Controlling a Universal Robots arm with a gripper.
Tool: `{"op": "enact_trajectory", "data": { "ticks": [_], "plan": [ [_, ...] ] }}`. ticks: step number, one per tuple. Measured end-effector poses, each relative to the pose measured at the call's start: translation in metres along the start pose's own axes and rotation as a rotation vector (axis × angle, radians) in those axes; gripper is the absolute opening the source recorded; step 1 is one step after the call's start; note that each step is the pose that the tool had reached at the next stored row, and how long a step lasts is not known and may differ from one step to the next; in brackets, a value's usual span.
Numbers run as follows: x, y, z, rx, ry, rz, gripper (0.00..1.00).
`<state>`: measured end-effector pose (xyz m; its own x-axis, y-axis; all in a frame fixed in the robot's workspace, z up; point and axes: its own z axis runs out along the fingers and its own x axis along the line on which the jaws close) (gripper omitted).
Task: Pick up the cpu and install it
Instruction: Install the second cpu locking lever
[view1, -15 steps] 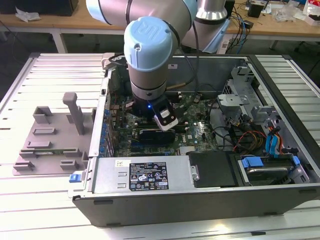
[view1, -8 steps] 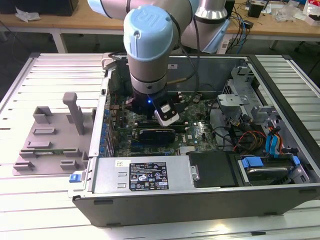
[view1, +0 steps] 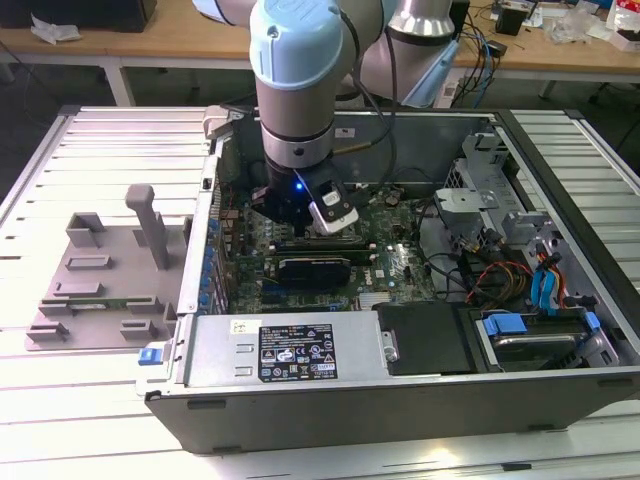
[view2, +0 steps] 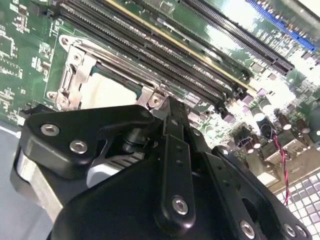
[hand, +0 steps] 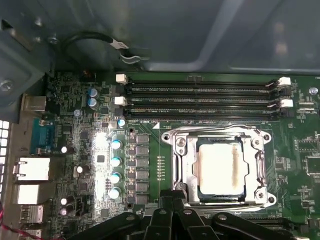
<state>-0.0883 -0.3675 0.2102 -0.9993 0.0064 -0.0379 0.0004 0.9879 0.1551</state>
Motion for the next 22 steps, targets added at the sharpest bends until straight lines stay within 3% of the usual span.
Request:
{"op": "enact_trajectory", "data": {
  "ticks": [8, 17, 21, 22],
  "plan": [
    [0.0043, 0.0029, 0.008, 0.0016, 0.0001, 0.0, 0.11],
    [0.0057, 0.0026, 0.0104, 0.0012, 0.0002, 0.0, 0.11],
    [0.0051, 0.0049, -0.0038, 0.0011, 0.0, 0.0, 0.11],
    [0.0044, 0.0064, -0.0135, 0.0016, 0.0001, 0.0, 0.11]
  ]
}}
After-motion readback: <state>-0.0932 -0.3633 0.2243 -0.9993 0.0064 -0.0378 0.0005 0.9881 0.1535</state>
